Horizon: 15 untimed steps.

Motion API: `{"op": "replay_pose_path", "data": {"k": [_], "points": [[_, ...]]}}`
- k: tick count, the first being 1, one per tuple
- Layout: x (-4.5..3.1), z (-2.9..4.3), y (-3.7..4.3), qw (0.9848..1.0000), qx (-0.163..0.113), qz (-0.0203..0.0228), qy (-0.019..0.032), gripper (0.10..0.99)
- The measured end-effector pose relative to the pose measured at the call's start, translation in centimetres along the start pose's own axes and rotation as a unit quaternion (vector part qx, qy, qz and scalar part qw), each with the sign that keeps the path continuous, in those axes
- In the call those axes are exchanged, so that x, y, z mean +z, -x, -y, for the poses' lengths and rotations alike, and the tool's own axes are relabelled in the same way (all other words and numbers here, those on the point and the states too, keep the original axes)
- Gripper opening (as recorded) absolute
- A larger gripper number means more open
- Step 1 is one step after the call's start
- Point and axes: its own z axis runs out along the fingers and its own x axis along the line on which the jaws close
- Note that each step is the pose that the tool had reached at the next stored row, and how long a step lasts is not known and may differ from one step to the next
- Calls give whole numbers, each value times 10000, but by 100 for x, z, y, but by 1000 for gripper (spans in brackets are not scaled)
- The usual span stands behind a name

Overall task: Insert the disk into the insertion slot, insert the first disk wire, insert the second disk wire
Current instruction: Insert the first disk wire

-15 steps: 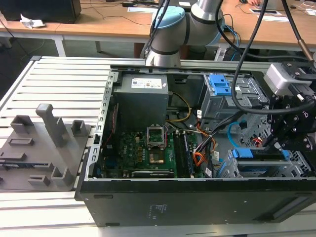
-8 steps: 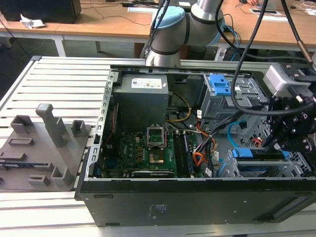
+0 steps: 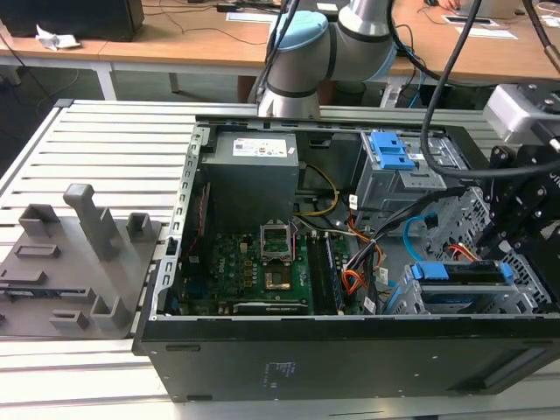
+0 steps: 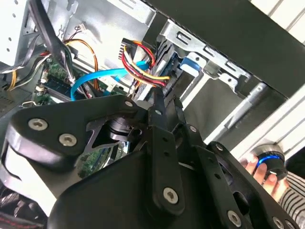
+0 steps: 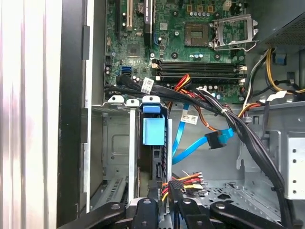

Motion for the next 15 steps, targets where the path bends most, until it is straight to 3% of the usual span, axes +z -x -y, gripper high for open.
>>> {"op": "replay_pose_path", "data": {"k": [2, 9, 10, 12, 15], "points": [[-80, -4, 1, 10000, 0, -1, 0, 235], [-87, -4, 1, 10000, 0, 0, 0, 235], [-88, -4, 1, 10000, 0, 0, 0, 220], [-88, -4, 1, 10000, 0, 0, 0, 106], [-88, -4, 1, 10000, 0, 0, 0, 106]]}}
